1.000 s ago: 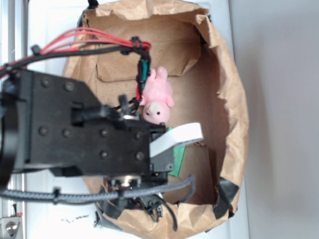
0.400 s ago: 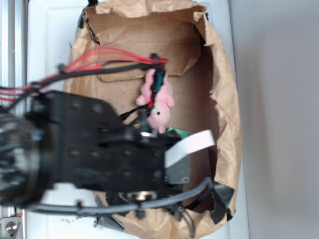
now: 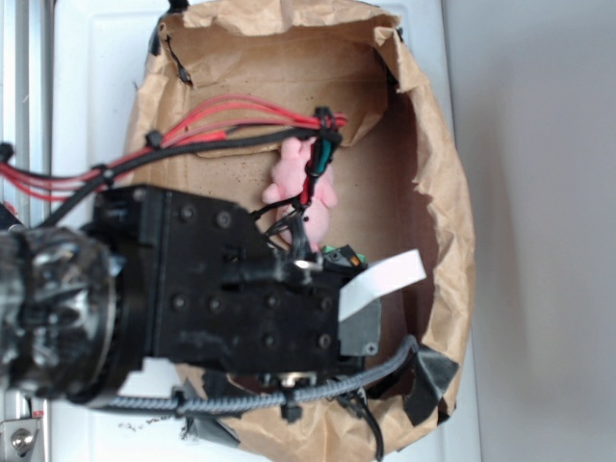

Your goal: Grab the rock.

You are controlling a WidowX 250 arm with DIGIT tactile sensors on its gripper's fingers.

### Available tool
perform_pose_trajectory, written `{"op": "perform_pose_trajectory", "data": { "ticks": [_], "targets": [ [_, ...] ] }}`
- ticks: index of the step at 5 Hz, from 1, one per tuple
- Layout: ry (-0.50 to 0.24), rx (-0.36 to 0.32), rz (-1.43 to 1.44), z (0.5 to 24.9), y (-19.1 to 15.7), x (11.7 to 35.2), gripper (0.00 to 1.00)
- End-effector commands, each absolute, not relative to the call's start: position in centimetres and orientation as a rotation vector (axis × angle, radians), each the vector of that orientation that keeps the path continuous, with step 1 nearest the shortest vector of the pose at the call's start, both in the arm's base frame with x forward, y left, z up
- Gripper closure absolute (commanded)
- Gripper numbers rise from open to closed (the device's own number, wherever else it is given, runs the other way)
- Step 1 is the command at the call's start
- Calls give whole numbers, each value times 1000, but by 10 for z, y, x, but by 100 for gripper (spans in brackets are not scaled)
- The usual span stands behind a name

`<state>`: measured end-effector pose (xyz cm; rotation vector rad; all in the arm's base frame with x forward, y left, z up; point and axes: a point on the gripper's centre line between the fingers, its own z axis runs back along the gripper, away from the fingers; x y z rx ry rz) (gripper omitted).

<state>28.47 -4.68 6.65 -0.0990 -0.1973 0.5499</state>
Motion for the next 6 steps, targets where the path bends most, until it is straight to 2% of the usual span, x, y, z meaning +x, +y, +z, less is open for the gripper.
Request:
{"op": "perform_pose_trajectory", "data": {
  "ticks": [1, 2, 3, 4, 6],
  "targets": [
    [-201, -114, 494, 73, -63, 283, 0],
    [-170, -138, 557, 73, -67, 281, 0],
    [-137, -162, 652, 70, -69, 290, 0],
    [-146, -151, 684, 66, -72, 301, 0],
    [-147, -155, 685, 53, -77, 297, 0]
  ]
}}
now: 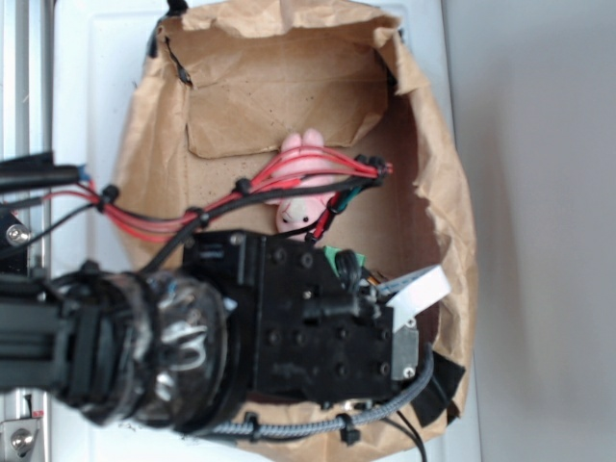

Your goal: Grab the rock.

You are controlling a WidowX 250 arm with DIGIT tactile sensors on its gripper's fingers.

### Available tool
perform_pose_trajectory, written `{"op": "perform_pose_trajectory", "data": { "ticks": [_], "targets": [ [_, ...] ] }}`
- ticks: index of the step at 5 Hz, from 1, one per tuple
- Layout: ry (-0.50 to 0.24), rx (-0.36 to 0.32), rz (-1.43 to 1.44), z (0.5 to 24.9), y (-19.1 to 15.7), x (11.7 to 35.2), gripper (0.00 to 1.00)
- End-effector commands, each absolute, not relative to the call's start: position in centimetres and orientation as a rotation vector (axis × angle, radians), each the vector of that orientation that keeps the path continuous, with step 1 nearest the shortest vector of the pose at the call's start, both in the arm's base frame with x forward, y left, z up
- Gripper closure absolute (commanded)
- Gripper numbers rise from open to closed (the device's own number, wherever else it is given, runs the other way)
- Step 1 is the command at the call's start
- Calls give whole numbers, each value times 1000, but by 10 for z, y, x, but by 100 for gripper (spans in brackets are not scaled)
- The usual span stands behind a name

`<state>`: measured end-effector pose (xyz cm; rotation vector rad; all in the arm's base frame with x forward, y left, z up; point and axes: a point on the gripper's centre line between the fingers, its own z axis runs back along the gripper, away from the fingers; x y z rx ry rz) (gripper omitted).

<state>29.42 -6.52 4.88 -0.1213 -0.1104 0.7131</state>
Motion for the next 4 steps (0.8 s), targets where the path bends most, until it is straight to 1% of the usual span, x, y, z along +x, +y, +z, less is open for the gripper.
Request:
{"op": "perform_pose_trajectory", "data": {
  "ticks": [1, 2, 4],
  "targets": [
    [-148, -118, 662, 42, -84, 297, 0],
    [-173, -75, 598, 30, -81, 285, 0],
    [-203, -66, 510, 34, -66, 266, 0]
  ]
}}
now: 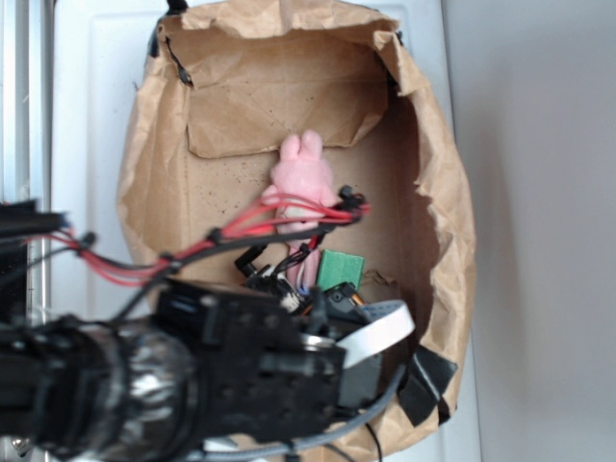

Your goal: Grab the rock.

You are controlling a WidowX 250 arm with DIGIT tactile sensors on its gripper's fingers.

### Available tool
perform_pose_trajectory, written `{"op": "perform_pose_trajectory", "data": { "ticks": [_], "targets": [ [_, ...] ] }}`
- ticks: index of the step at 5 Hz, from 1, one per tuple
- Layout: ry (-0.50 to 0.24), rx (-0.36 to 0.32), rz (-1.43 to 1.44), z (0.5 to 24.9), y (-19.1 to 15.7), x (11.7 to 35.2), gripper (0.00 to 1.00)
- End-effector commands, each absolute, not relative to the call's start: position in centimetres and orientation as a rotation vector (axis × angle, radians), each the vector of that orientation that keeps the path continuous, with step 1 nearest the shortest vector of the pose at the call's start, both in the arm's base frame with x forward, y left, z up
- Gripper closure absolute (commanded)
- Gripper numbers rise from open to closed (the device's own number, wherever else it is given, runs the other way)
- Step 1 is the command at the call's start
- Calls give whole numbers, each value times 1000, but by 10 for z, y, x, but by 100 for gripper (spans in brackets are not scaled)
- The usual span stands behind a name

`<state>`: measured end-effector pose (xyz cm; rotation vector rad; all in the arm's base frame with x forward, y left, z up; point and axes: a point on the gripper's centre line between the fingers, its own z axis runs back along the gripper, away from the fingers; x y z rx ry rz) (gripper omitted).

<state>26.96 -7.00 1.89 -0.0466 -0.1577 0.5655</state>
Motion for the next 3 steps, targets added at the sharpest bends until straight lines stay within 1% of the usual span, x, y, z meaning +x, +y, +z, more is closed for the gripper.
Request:
{"op": "perform_pose_trajectory", "data": {
  "ticks": [1, 2, 3],
  "targets": [
    [-202, -68, 509, 37, -65, 266, 0],
    [-192, -73, 532, 41, -63, 268, 0],
    [-170, -104, 559, 47, -54, 270, 0]
  ]
}}
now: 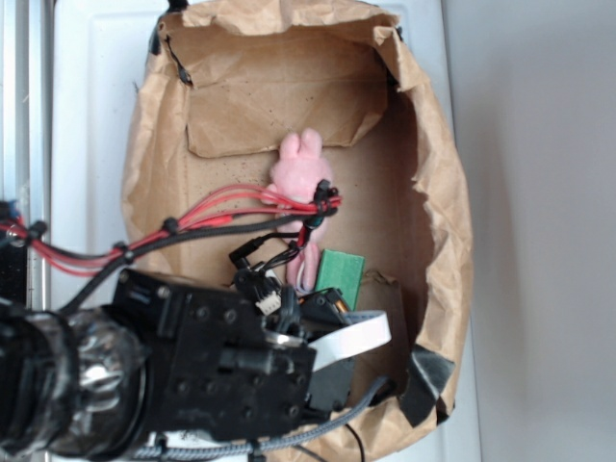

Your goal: Grab the rock.

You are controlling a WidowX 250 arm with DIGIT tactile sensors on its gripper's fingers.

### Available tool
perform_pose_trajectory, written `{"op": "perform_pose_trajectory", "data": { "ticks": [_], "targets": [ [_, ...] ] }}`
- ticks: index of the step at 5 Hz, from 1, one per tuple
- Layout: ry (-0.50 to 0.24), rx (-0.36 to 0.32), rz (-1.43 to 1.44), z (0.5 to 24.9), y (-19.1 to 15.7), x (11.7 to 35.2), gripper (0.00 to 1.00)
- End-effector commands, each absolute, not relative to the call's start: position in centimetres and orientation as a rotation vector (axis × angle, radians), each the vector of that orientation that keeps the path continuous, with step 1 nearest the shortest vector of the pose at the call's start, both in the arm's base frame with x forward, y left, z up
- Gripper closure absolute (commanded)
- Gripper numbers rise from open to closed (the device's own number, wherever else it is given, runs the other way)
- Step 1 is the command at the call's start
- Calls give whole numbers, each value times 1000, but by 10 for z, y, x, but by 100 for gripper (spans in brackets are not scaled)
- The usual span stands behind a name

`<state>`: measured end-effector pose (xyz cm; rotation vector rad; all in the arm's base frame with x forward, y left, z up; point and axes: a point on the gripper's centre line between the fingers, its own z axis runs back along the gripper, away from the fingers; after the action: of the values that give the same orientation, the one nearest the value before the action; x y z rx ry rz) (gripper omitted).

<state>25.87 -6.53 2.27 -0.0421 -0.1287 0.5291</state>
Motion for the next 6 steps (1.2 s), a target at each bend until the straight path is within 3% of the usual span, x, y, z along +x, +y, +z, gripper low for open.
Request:
{"op": "perform_pose_trajectory", "data": {
  "ticks": [1, 3, 6],
  "targets": [
    [-173, -137, 575, 59, -46, 271, 0],
    [-156, -193, 604, 78, -36, 278, 0],
    [-154, -166, 572, 55, -46, 271, 0]
  ]
}}
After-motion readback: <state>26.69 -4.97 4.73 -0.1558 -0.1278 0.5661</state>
